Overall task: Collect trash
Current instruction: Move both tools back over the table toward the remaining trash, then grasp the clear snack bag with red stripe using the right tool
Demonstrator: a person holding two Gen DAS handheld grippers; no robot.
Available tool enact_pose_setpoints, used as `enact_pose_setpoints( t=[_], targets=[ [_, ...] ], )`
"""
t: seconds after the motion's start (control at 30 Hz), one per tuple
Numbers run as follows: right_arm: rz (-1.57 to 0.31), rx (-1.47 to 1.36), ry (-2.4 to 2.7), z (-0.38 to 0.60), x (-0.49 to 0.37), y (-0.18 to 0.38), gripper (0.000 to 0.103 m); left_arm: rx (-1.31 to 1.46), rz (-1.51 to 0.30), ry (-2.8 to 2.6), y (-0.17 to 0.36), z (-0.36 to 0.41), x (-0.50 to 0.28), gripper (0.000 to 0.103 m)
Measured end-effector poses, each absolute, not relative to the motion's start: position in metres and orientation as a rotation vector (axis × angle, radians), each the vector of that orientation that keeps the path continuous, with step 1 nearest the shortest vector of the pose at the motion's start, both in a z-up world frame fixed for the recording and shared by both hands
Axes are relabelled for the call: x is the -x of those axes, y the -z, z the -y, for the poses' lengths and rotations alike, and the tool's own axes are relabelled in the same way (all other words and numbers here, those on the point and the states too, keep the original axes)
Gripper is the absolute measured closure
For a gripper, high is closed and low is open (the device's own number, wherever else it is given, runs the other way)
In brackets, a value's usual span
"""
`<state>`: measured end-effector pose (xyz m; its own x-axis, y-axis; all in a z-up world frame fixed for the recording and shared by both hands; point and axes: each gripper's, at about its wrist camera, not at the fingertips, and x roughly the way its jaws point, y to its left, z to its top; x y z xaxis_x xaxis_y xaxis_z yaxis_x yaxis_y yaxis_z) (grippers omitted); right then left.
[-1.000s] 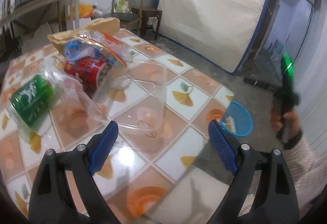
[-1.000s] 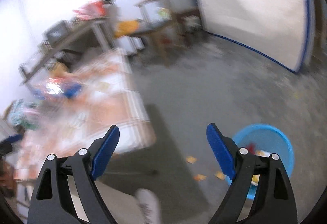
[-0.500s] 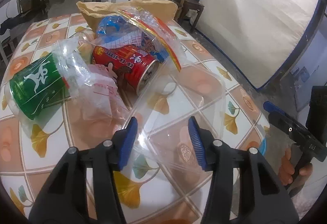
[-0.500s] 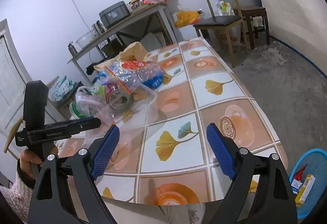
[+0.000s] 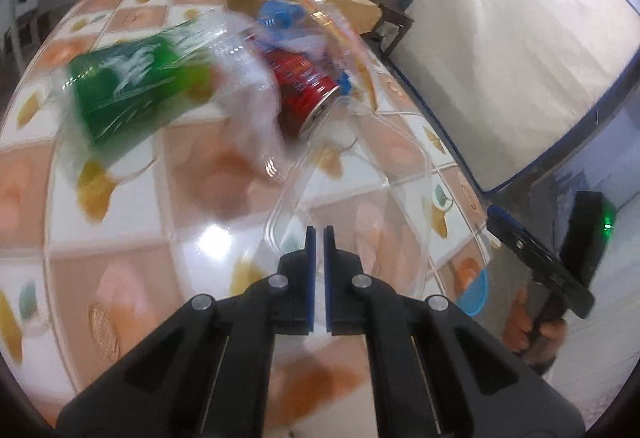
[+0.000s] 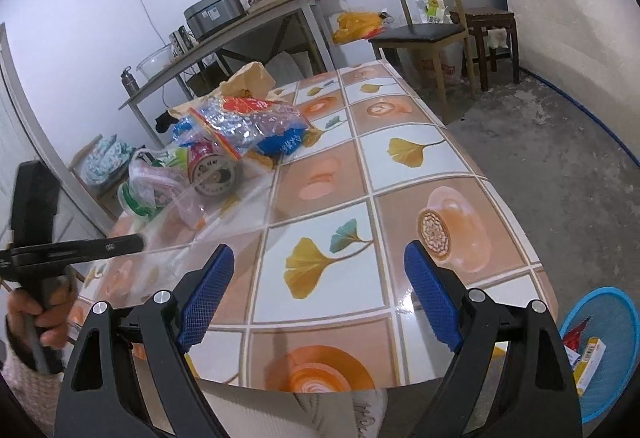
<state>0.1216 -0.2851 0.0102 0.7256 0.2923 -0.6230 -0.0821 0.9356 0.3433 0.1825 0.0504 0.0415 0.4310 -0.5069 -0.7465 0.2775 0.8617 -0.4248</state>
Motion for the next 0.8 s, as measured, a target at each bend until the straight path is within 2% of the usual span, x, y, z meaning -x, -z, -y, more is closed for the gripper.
enact_pose_setpoints(
  t=[0.1, 0.17, 0.2, 0.23, 0.27, 0.3, 0.37, 0.47, 0.5, 0.53, 0.67, 0.73, 0.8],
  targets=[
    [-0.75, -0.304, -0.21, 0.284, -0.122, -0.006, 0.018, 0.29, -1.043, 0.485, -0.039, -0.068, -0.164, 0.101],
    [-0.755, -0.299, -0.213, 0.282, -0.123, -0.005, 0.018, 0.287, -1.044, 0.505, -0.041, -0.07, -0.156, 0.091],
    [-0.754, -0.296, -0.215, 0.281, -0.124, -0.006, 0.018, 0.284, -1.027, 0.515, -0.044, -0.072, -0.154, 0.073],
    [-0.751, -0.293, -0.218, 0.279, -0.124, -0.008, 0.018, 0.273, -1.002, 0.518, -0.047, -0.072, -0.153, 0.051],
    [-0.747, -0.292, -0.222, 0.278, -0.124, -0.01, 0.018, 0.245, -0.968, 0.508, -0.053, -0.07, -0.153, 0.045],
    [-0.739, -0.294, -0.232, 0.277, -0.124, -0.013, 0.018, 0.208, -0.936, 0.497, -0.057, -0.066, -0.155, 0.043],
    [-0.727, -0.292, -0.247, 0.273, -0.124, -0.018, 0.018, 0.096, -0.894, 0.49, -0.062, -0.051, -0.163, 0.043],
    [-0.714, -0.28, -0.264, 0.268, -0.123, -0.025, 0.018, -0.006, -0.925, 0.486, -0.056, -0.03, -0.183, 0.045],
    [-0.708, -0.27, -0.273, 0.265, -0.123, -0.029, 0.018, -0.038, -0.942, 0.486, -0.051, -0.023, -0.191, 0.05],
    [-0.704, -0.258, -0.278, 0.263, -0.123, -0.032, 0.018, -0.067, -0.963, 0.48, -0.047, -0.018, -0.197, 0.06],
    [-0.693, -0.208, -0.321, 0.253, -0.128, -0.045, 0.018, -0.113, -1.004, 0.497, -0.037, -0.012, -0.204, 0.078],
    [-0.691, -0.174, -0.357, 0.245, -0.136, -0.054, 0.018, -0.117, -1.01, 0.492, -0.034, -0.016, -0.203, 0.093],
    [-0.686, -0.137, -0.391, 0.235, -0.146, -0.06, 0.018, -0.092, -1.013, 0.49, -0.031, -0.025, -0.201, 0.1]
  ],
)
